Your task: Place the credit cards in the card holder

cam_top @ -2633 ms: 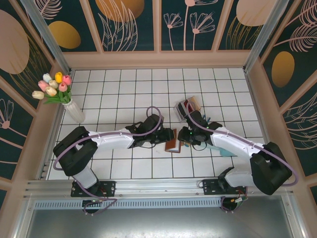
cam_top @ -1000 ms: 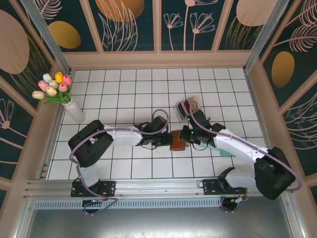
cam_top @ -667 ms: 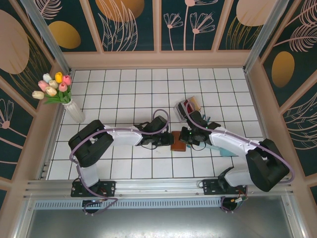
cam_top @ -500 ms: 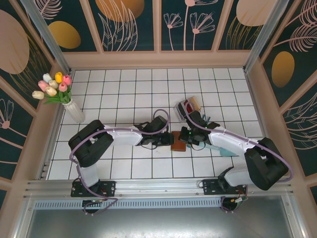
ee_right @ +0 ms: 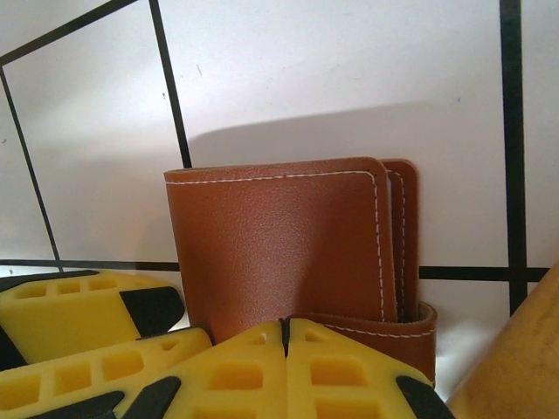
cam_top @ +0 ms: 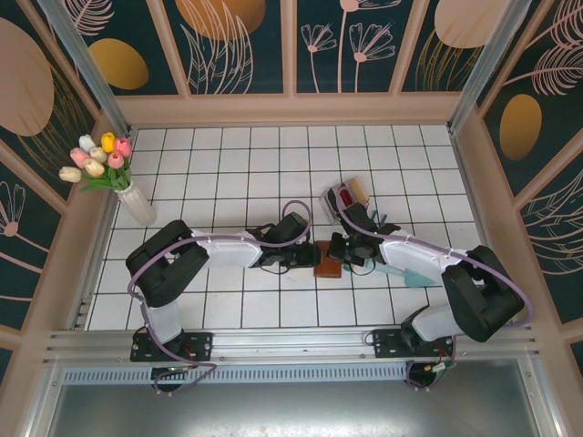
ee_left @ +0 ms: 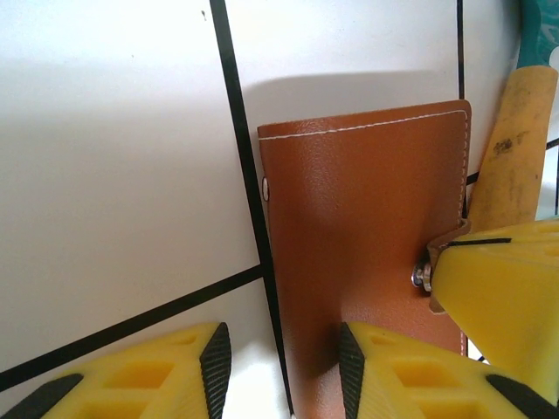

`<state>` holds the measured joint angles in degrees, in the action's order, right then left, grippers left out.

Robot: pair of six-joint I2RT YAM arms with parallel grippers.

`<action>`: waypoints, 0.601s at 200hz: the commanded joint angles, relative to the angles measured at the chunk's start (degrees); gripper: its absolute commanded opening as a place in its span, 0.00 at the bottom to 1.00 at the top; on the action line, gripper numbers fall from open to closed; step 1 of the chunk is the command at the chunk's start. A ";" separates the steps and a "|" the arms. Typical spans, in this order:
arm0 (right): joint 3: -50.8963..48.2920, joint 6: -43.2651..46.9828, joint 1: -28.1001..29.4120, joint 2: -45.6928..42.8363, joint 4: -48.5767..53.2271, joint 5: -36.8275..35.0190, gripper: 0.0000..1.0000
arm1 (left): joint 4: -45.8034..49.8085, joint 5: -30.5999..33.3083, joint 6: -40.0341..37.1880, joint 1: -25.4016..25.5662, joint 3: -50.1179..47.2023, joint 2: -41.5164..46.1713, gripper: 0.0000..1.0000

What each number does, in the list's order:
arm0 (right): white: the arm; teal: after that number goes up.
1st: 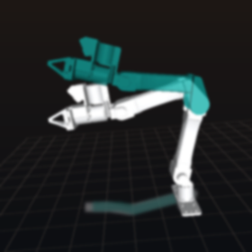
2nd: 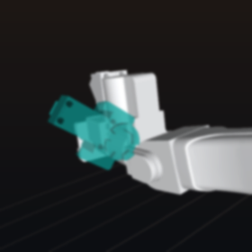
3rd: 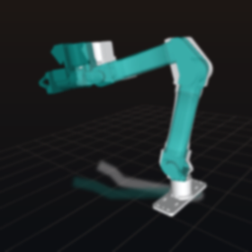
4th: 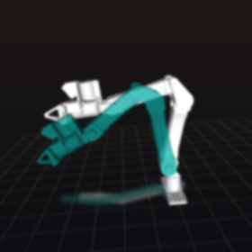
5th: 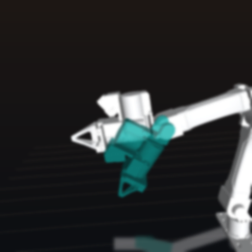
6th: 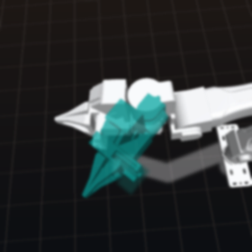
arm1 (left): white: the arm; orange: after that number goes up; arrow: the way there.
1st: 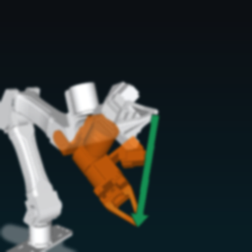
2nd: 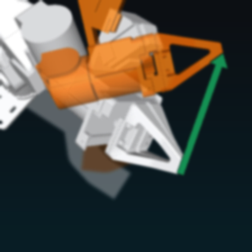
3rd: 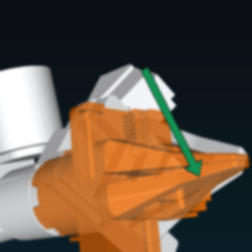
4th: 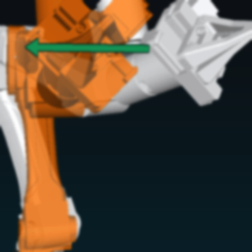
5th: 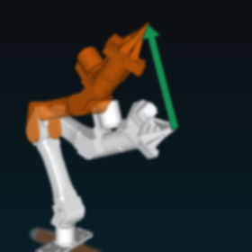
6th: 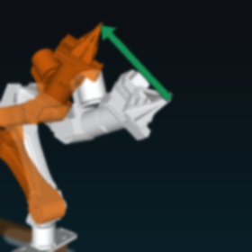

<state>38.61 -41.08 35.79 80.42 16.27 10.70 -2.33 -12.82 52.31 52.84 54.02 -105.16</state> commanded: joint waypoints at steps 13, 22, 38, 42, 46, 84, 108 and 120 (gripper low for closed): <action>-1.70 1.99 1.48 3.87 4.18 0.40 0.00 | 1.37 0.36 0.25 0.49 -1.35 -1.80 0.38; -1.70 2.11 2.27 4.69 5.33 -0.62 0.00 | 1.38 0.88 0.56 0.46 -1.51 -1.62 0.37; -1.51 2.23 3.71 6.20 7.44 -2.36 0.00 | 1.14 1.69 1.28 0.44 -1.87 -1.12 0.36; -1.44 2.24 4.10 6.57 7.89 -2.75 0.00 | 1.10 1.81 1.50 0.49 -2.06 -1.01 0.35; -1.40 2.18 4.54 6.87 8.42 -3.37 0.00 | 0.97 1.91 1.64 0.50 -2.20 -0.89 0.35; -2.48 -0.44 6.58 9.40 11.76 -8.14 0.00 | 0.61 3.24 3.17 0.52 -3.34 -0.29 0.31; -2.06 -1.40 6.88 11.95 13.35 -10.45 0.00 | 0.63 5.27 3.97 0.45 -4.38 1.61 0.30; -1.67 -1.11 6.92 10.79 11.22 -9.57 0.00 | 0.57 6.69 4.44 0.45 -5.04 3.18 0.30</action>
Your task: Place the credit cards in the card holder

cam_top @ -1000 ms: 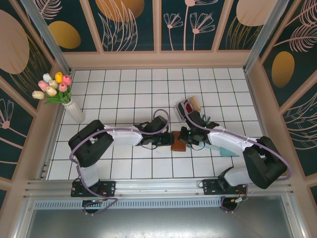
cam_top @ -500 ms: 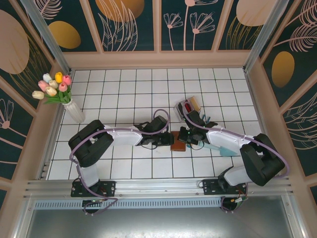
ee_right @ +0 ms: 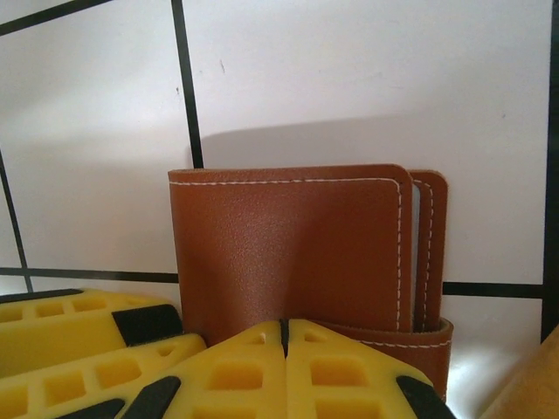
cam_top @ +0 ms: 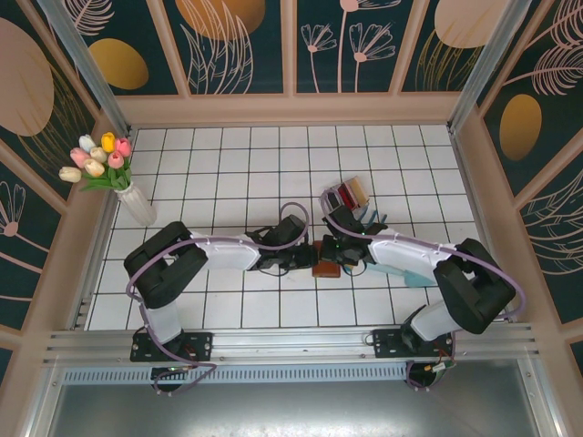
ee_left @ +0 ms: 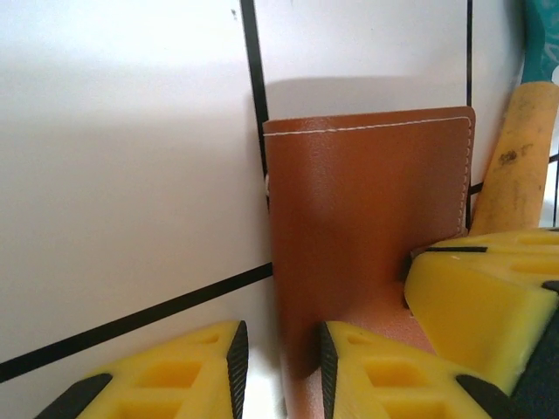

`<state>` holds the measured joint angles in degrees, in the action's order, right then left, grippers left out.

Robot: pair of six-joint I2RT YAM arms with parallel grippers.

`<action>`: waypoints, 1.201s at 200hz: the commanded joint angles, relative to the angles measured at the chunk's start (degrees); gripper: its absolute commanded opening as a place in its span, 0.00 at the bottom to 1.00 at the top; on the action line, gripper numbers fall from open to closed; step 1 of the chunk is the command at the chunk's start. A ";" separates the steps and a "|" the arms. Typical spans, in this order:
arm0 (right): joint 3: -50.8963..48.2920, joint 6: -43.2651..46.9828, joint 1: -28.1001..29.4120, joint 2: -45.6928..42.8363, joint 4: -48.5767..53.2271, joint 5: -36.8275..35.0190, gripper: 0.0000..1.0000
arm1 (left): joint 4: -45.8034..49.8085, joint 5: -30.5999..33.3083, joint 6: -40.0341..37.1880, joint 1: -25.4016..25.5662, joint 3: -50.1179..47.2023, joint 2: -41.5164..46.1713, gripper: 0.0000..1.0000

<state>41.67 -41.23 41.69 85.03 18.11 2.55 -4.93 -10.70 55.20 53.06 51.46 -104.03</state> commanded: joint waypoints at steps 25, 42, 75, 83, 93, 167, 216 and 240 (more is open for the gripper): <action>-0.81 1.11 0.71 1.29 4.69 1.61 0.06 | 4.73 9.27 2.54 0.12 -3.57 5.41 0.32; 2.39 2.29 0.03 -2.73 3.39 1.41 0.14 | 6.58 12.35 2.78 -0.19 -4.02 8.29 0.34; 3.12 2.91 -4.08 -10.61 2.90 0.71 0.37 | 4.98 12.87 4.28 -1.82 -6.89 12.47 0.39; 2.19 3.24 -5.81 -11.53 2.81 1.86 0.41 | 4.99 13.20 4.52 -2.08 -7.25 13.14 0.40; 1.24 3.53 -7.28 -11.70 3.48 2.73 0.42 | 4.81 13.49 4.89 -2.53 -7.75 14.01 0.40; -0.83 4.10 -11.97 -21.29 3.28 -25.82 0.71 | 13.46 37.05 -1.47 -11.72 -15.19 36.85 0.65; -9.95 22.05 -21.95 -25.57 -20.59 -45.29 0.84 | 9.04 53.84 -20.70 -20.70 -18.30 49.36 0.96; -15.75 32.44 -27.31 -21.47 -35.57 -41.28 0.85 | 5.45 56.30 -27.32 -24.11 -18.53 46.97 0.99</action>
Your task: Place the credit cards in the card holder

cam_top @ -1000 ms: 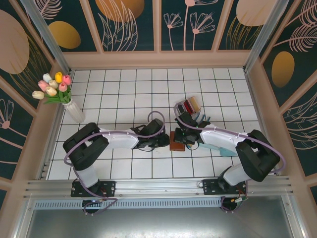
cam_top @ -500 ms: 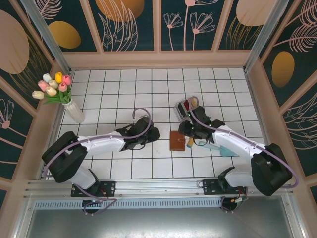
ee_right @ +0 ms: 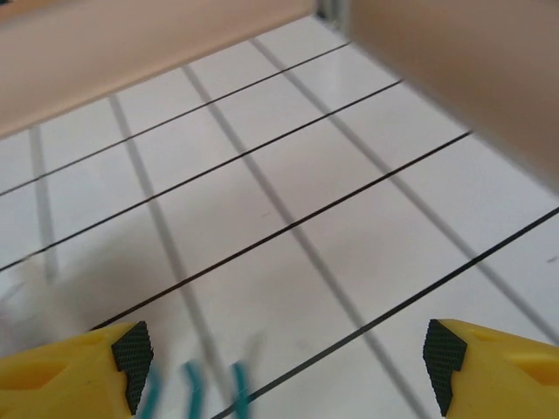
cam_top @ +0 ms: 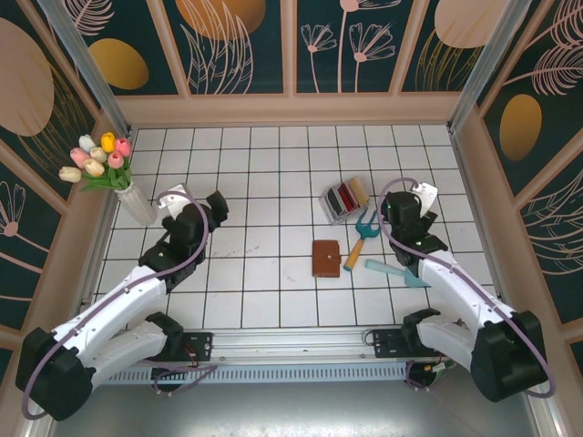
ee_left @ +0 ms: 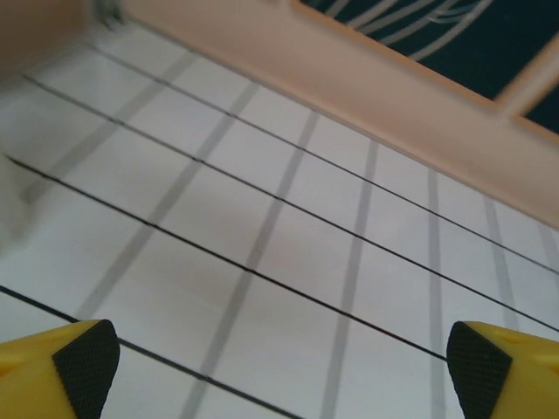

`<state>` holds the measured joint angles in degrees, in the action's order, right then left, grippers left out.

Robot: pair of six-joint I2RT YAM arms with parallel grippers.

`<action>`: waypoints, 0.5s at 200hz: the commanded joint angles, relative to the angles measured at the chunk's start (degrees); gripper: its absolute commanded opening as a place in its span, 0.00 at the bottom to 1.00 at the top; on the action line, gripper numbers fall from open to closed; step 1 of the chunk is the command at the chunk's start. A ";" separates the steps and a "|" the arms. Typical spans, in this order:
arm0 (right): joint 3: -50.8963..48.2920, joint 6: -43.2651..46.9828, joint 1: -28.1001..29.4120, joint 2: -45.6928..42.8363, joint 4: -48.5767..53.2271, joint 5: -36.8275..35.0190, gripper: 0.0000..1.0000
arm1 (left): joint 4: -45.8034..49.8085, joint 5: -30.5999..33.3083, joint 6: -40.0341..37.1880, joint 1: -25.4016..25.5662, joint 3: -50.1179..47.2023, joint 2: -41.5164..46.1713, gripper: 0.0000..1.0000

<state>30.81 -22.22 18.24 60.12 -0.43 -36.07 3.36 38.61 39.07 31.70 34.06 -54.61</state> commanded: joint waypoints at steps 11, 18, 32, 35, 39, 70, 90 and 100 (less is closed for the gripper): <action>-6.76 14.98 -6.58 5.91 -22.48 1.76 0.85 | -3.69 8.79 -12.68 -4.52 -0.91 -4.67 0.99; -7.71 15.46 -8.05 7.44 -25.67 5.35 0.86 | -5.00 10.69 -13.53 -5.59 -1.27 -6.08 0.98; -11.23 18.13 -9.74 10.28 -35.62 9.95 0.85 | -9.93 13.51 -16.91 -7.09 -3.33 -7.25 0.98; -12.02 19.26 -9.86 11.04 -38.70 10.70 0.85 | -11.64 13.95 -17.68 -7.36 -4.12 -7.26 0.99; -13.08 20.73 -10.01 12.13 -42.43 11.88 0.85 | -14.19 14.20 -18.85 -7.75 -5.30 -7.20 0.98; -14.36 28.11 -11.14 20.65 -57.34 20.40 0.85 | -35.14 12.03 -28.85 -10.05 -15.65 -7.27 0.99; -13.33 25.79 -13.76 23.62 -60.57 27.60 0.82 | -42.64 10.58 -30.29 -11.66 -18.93 -10.41 0.98; -14.46 23.73 -15.69 25.29 -63.81 28.67 0.81 | -47.07 9.03 -30.82 -12.16 -20.32 -12.41 0.99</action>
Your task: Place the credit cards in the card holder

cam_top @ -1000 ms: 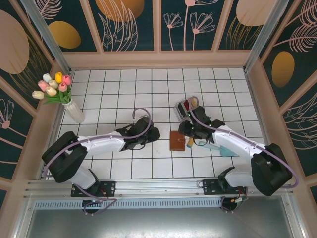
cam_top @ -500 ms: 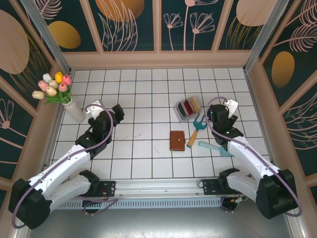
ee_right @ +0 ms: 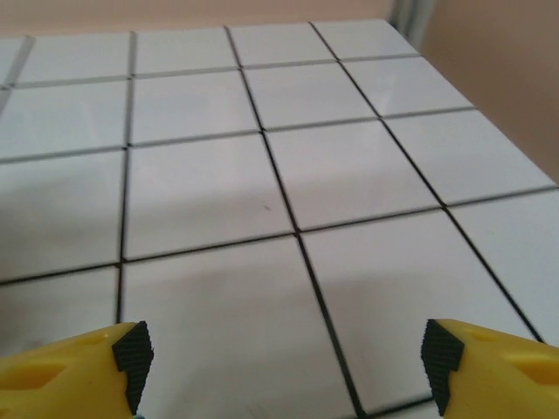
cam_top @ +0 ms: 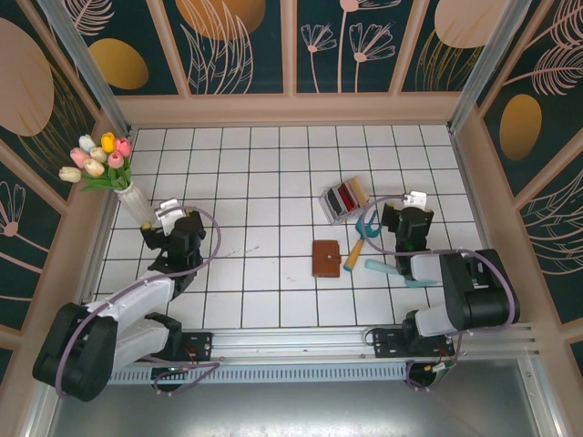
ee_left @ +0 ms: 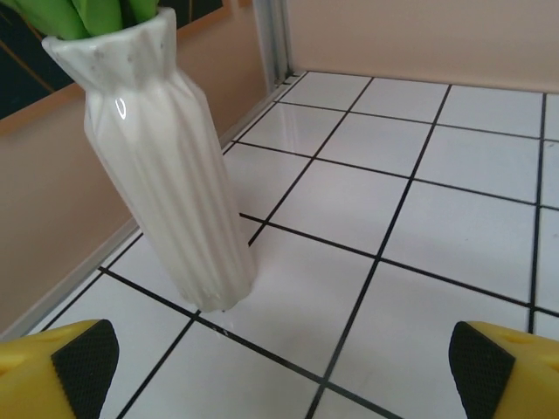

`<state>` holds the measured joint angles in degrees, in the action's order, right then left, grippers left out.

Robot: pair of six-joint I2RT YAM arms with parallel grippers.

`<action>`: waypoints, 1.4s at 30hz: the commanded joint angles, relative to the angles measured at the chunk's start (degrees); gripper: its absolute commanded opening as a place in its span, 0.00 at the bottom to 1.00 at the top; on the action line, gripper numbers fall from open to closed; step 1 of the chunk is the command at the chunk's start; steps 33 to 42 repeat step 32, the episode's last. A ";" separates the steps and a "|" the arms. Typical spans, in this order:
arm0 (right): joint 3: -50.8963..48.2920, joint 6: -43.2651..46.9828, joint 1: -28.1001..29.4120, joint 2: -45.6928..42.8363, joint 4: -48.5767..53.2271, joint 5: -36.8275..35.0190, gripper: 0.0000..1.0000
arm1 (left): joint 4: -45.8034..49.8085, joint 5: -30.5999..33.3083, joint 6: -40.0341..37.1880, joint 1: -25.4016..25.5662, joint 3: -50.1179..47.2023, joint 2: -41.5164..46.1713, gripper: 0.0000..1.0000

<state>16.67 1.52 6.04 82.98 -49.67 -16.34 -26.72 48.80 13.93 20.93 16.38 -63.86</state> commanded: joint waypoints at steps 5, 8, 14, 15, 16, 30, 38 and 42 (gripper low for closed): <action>-6.63 -0.12 -6.32 5.23 -28.14 17.29 0.82 | -28.57 -6.10 -10.63 -2.45 -3.68 -9.12 0.99; -4.02 -1.76 -6.62 5.23 -23.04 14.57 0.82 | -38.55 -9.72 -14.21 -4.01 -3.94 -13.71 0.98; -3.70 -2.75 -7.14 5.30 -22.55 13.73 0.99 | -43.04 -16.67 -15.42 -9.52 0.53 -22.51 0.98; -3.73 -2.75 -7.13 5.27 -22.48 13.80 0.99 | -39.51 -18.46 -13.55 -10.98 1.16 -21.55 0.99; -3.73 -2.75 -7.12 5.35 -22.45 13.83 0.99 | -41.15 -22.75 -12.57 -12.82 -0.25 -21.09 0.99; -3.61 -2.75 -7.25 5.33 -22.18 14.11 0.99 | -49.59 -29.35 -7.74 -18.29 -4.39 -23.28 0.99; -3.64 -2.75 -7.26 5.35 -22.31 14.09 0.99 | -49.75 -29.28 -7.85 -18.29 -4.38 -23.38 0.99; -3.64 -2.75 -7.26 5.35 -22.31 14.09 0.99 | -49.75 -29.28 -7.85 -18.29 -4.38 -23.38 0.99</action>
